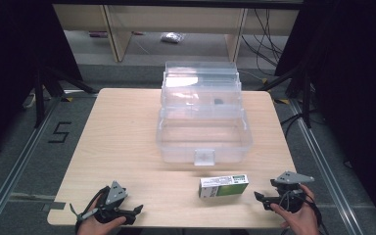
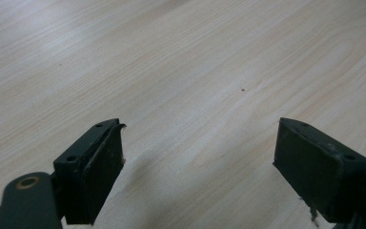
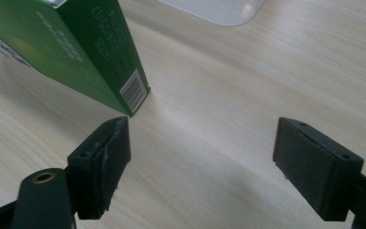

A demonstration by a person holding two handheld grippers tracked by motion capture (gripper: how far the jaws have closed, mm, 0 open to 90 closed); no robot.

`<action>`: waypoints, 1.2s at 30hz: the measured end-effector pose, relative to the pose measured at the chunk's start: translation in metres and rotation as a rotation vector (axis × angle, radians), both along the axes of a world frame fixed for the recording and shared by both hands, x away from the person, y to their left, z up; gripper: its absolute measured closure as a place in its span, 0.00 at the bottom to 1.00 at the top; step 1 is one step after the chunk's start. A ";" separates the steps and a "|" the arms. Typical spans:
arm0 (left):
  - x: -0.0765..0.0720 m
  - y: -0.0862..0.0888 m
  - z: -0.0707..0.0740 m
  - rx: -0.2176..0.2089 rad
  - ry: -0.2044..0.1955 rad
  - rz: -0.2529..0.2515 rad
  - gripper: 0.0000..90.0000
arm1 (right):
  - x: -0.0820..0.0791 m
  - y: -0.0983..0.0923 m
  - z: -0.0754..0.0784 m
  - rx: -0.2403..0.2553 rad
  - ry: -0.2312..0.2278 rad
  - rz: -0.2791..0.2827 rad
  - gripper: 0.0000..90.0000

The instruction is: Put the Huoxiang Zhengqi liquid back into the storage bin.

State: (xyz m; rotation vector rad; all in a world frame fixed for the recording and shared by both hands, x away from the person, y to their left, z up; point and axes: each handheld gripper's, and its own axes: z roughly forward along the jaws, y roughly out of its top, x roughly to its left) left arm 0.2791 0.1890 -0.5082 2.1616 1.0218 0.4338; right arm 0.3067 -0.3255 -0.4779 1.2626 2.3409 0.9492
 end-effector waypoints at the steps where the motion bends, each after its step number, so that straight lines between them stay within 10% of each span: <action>1: 0.000 0.000 -0.001 -0.008 -0.001 0.000 0.18 | -0.002 0.003 0.002 0.016 0.026 -0.012 0.23; 36: 0.001 0.001 -0.001 -0.002 0.004 0.013 0.18 | 0.008 0.033 0.040 -0.137 -0.042 0.207 0.24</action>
